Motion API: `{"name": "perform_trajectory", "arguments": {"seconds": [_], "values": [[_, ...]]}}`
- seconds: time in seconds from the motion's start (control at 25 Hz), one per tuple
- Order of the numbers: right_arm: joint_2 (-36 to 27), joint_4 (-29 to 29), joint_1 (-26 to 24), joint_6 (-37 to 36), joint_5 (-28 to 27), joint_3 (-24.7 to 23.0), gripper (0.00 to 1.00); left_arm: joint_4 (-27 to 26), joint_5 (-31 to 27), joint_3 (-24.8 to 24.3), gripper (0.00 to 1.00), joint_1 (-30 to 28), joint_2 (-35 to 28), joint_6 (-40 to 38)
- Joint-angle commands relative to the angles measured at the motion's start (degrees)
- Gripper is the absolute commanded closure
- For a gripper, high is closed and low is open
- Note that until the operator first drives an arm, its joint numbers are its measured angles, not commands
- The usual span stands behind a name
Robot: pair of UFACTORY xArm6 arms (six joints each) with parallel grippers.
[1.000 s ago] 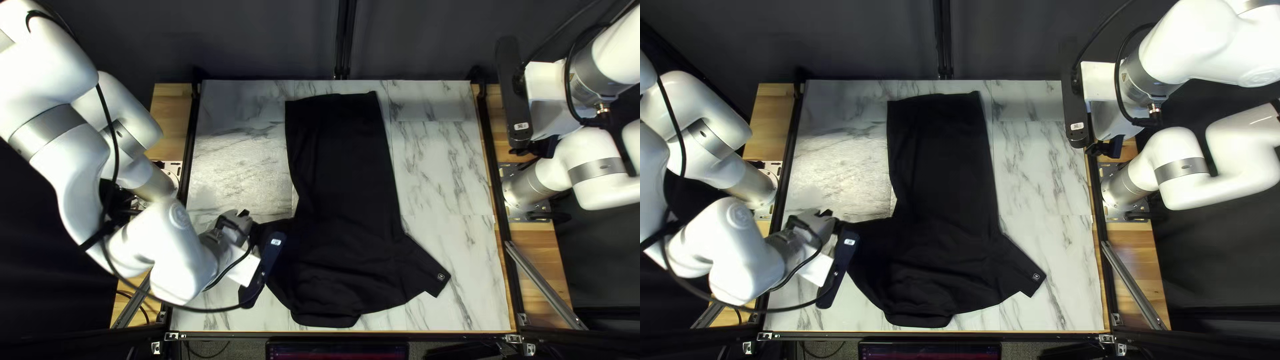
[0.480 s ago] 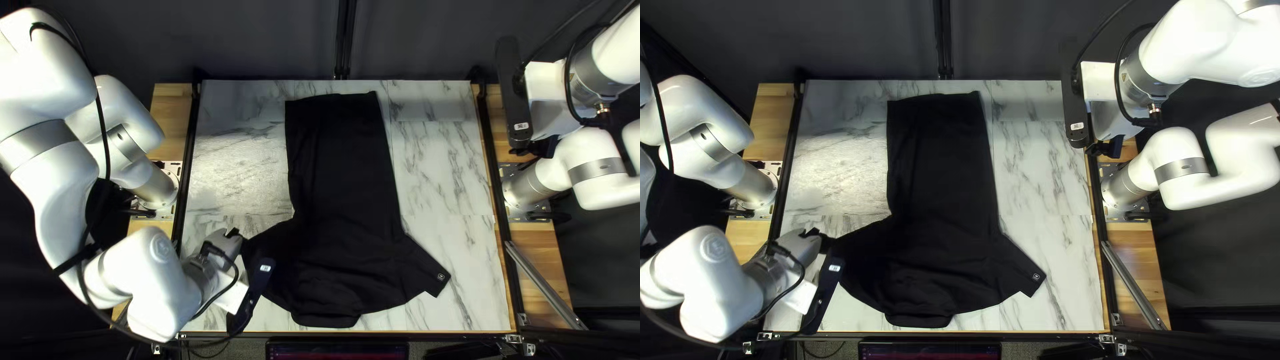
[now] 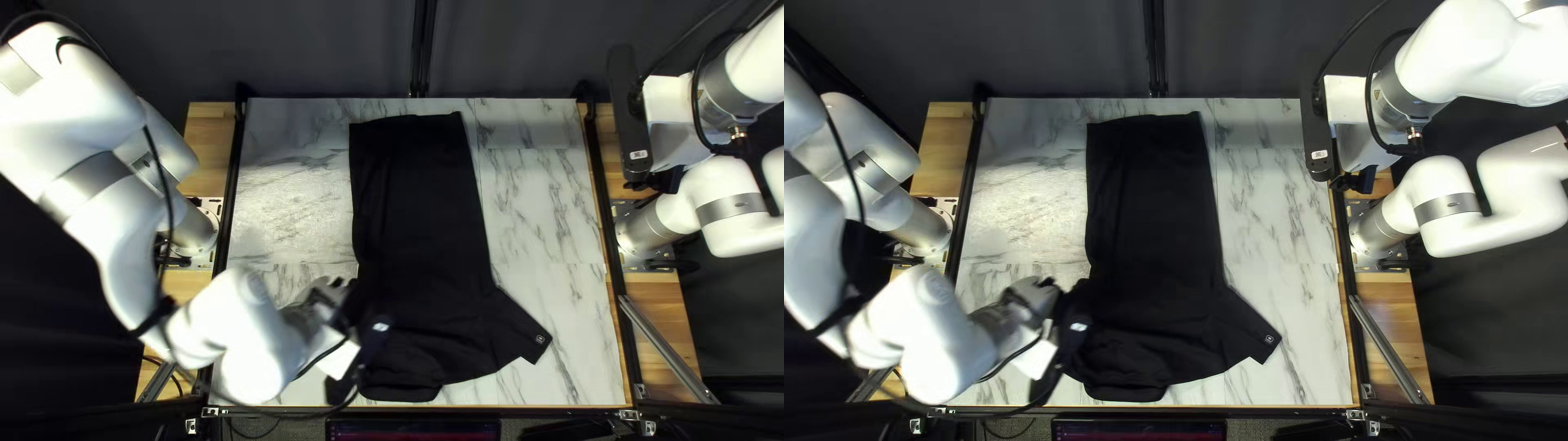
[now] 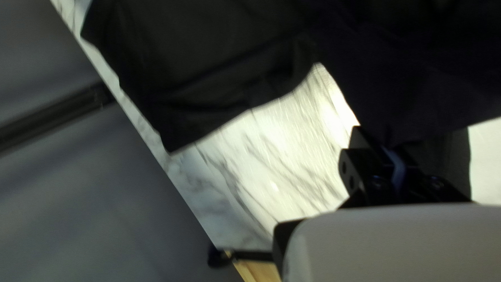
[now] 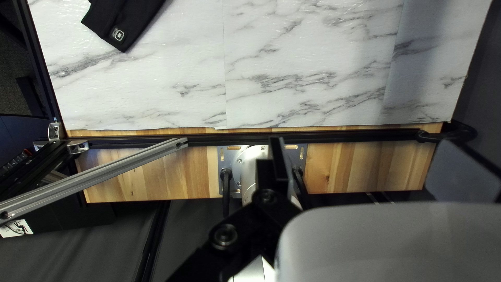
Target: Fold t-shirt
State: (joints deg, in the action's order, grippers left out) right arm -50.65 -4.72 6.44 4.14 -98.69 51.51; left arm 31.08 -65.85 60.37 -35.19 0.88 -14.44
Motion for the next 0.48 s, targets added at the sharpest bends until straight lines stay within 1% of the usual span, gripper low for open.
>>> {"name": "perform_trajectory", "arguments": {"seconds": [0.04, 0.32, 0.48], "values": [[0.00, 0.00, 0.00, 0.00, 0.00, 0.00, 0.00, -0.71, 4.87, 1.70, 1.00, 2.56, 3.68, 2.44], [0.00, 0.00, 0.00, 0.00, 0.00, 0.00, 0.00, -2.15, 8.97, 5.31, 1.00, 5.22, 9.20, 4.88], [0.00, 0.00, 0.00, 0.00, 0.00, 0.00, 0.00, -1.98, 11.21, 6.75, 1.00, 6.62, 12.36, 4.74]]}}
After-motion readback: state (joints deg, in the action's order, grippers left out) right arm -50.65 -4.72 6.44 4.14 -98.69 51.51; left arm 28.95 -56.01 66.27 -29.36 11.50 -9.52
